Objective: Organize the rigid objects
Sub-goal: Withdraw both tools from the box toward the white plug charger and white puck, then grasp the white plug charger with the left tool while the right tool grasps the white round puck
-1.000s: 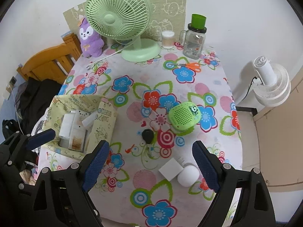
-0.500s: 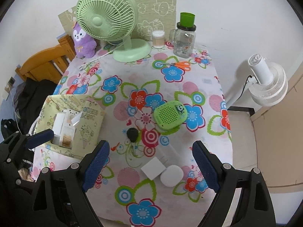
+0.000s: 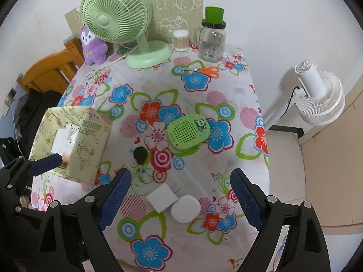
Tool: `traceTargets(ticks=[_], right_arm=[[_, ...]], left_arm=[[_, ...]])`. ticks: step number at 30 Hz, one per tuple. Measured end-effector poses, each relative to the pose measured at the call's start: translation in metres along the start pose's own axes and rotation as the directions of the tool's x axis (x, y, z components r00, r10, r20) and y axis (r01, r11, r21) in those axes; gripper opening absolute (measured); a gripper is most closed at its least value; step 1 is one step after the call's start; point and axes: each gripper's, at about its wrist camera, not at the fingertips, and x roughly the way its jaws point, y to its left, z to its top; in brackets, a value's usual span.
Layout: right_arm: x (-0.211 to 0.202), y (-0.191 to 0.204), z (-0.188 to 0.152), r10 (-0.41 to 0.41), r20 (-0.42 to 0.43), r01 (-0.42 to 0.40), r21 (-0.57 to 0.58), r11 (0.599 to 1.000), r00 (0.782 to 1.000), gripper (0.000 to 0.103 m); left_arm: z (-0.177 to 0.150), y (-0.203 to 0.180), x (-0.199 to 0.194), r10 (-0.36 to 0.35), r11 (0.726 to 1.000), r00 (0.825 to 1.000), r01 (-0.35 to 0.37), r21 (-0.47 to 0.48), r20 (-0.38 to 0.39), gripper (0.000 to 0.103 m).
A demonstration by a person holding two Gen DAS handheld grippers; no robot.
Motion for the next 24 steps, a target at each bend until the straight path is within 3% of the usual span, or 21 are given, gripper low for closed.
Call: traceTargets(ticks=[24], right_arm=[[0.059,-0.042,-0.024,-0.024,-0.087,0.026,0.014,1.0,0.996,0.091]], left_arm=[[-0.009,-0.028,0.069,-0.017,0.997,0.997,0.022,0.067,-0.075,0.094]])
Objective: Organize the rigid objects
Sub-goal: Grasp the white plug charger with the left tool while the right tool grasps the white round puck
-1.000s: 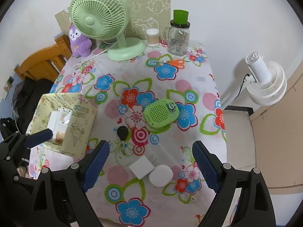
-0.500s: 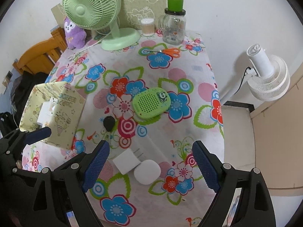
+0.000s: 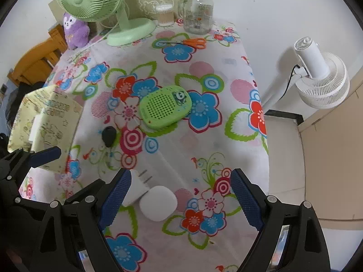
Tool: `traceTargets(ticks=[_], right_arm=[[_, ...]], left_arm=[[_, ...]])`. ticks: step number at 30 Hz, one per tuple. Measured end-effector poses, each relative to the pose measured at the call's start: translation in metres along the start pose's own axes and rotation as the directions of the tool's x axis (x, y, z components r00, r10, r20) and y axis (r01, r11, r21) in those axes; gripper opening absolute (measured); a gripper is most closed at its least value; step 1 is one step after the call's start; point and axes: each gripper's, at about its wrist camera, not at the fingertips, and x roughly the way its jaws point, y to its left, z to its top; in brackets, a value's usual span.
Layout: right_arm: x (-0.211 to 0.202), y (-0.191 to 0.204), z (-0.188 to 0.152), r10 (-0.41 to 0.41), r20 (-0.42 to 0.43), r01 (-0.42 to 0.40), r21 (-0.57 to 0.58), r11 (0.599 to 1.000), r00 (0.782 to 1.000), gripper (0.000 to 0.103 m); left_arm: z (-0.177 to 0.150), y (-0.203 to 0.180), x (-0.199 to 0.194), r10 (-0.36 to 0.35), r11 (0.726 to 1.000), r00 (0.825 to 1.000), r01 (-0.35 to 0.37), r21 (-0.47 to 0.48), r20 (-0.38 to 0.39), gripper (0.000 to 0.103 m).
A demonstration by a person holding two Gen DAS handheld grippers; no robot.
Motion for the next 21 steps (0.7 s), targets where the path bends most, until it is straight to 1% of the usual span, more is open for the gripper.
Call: traceTargets(ticks=[11,16,19,21], right_arm=[[0.031,-0.01,-0.019,-0.012,-0.063,0.013,0.014,1.0,0.998,0.09],[0.04,-0.012,-0.026,-0.009,-0.086,0.011,0.024,1.0,0.996,0.09],[0.044,-0.013,-0.029,-0.007,-0.096,0.01,0.032,0.999,0.995,0.09],[0.046,-0.015,-0.031,-0.003,-0.1,0.008,0.044,0.999,0.995,0.09]], left_arm=[[-0.007,-0.018,0.035,-0.029,0.997,0.997,0.033,0.066,-0.066,0.094],[-0.011,-0.024,0.047,-0.031,0.996,0.996,0.038,0.085,-0.084,0.094],[-0.012,-0.027,0.052,-0.029,0.995,0.995,0.039,0.097,-0.093,0.091],[-0.012,-0.03,0.055,-0.028,0.994,0.996,0.037,0.106,-0.087,0.092]])
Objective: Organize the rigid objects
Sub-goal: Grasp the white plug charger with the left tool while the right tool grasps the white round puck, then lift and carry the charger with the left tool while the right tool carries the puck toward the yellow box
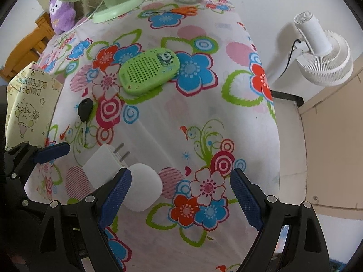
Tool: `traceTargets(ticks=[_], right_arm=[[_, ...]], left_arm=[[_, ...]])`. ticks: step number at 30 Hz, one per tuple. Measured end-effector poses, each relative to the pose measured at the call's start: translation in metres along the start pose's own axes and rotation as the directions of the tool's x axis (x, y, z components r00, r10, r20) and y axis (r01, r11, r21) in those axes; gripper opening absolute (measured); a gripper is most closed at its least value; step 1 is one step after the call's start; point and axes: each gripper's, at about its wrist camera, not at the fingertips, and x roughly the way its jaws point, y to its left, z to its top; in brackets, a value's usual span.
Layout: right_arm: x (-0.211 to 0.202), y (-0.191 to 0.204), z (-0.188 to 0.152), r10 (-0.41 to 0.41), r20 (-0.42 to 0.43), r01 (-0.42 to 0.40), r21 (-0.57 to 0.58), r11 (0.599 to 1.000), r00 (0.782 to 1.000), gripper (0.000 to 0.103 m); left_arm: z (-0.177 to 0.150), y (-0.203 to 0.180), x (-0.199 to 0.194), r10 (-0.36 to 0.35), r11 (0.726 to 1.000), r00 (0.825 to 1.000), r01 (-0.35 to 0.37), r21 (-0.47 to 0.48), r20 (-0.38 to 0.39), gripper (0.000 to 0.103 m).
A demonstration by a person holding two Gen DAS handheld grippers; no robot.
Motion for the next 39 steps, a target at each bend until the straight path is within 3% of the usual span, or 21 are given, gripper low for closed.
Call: traceTargets(ticks=[4,8,13,28,36,39], right_arm=[[0.002,-0.004,0.0,0.006,-0.001,-0.006,0.027,1.0,1.0,0.09],[0.003,-0.003,0.0,-0.003,-0.003,0.003,0.018,1.0,1.0,0.091],[0.006,-0.002,-0.001,0.008,-0.01,-0.008,0.028,1.0,1.0,0.091],[0.016,0.028,-0.006,0.015,-0.026,-0.014,0.031,0.999,1.0,0.09],[0.028,0.041,-0.014,-0.005,-0.061,0.007,0.046,0.999,0.998,0.06],[0.029,0.049,-0.017,-0.033,-0.049,0.035,0.027,0.999,0.998,0.058]], left_arm=[[0.002,-0.002,0.001,-0.001,1.0,1.0,0.001,0.009,0.024,0.086],[0.007,-0.004,0.011,-0.042,0.999,0.999,0.042,-0.004,-0.017,0.058],[0.009,-0.009,0.01,-0.019,1.0,1.0,0.019,0.008,-0.012,0.045],[-0.016,0.02,-0.007,0.013,1.0,1.0,-0.013,0.009,-0.01,0.044],[-0.028,0.036,-0.005,0.008,1.0,1.0,-0.008,-0.008,-0.016,0.044],[-0.03,0.04,-0.006,0.0,1.0,1.0,0.0,-0.018,-0.013,0.044]])
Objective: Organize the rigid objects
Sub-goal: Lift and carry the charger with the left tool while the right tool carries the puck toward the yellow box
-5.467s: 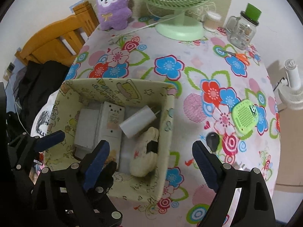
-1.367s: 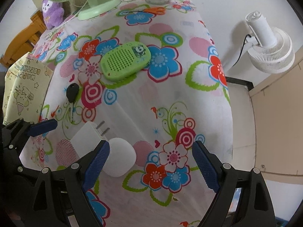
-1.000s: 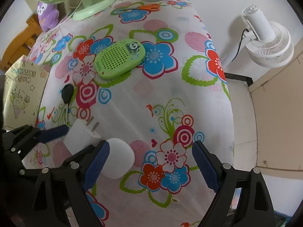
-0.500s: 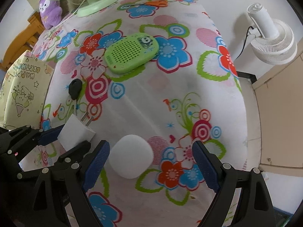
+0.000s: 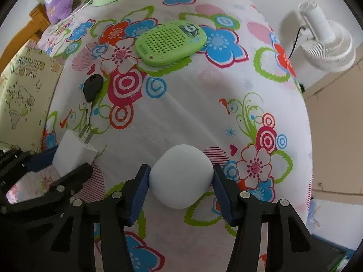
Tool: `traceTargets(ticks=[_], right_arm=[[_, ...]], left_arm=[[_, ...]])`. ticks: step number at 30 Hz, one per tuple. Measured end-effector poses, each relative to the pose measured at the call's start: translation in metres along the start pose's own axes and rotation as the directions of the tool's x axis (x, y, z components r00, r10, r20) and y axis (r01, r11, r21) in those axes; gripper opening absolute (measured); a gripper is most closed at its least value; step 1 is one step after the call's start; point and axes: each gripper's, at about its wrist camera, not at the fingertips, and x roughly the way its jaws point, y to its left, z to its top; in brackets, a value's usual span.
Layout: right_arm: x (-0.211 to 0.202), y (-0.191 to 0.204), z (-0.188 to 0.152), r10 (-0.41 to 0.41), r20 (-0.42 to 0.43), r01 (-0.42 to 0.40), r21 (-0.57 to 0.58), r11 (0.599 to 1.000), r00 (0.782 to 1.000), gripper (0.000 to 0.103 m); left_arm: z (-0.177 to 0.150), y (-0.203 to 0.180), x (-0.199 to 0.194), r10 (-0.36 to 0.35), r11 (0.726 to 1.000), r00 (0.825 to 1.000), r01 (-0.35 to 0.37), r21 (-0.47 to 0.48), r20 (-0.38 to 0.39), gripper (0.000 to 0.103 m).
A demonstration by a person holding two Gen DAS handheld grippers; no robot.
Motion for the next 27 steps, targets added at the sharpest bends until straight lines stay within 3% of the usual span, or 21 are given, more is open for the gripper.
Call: traceTargets(ticks=[27], right_arm=[[-0.056,0.02,0.015,0.001,0.138,0.0,-0.004,1.0,0.99,0.057]], left_arm=[[0.008,0.02,-0.054,0.003,0.998,0.993,0.004,-0.06,0.117,0.04]])
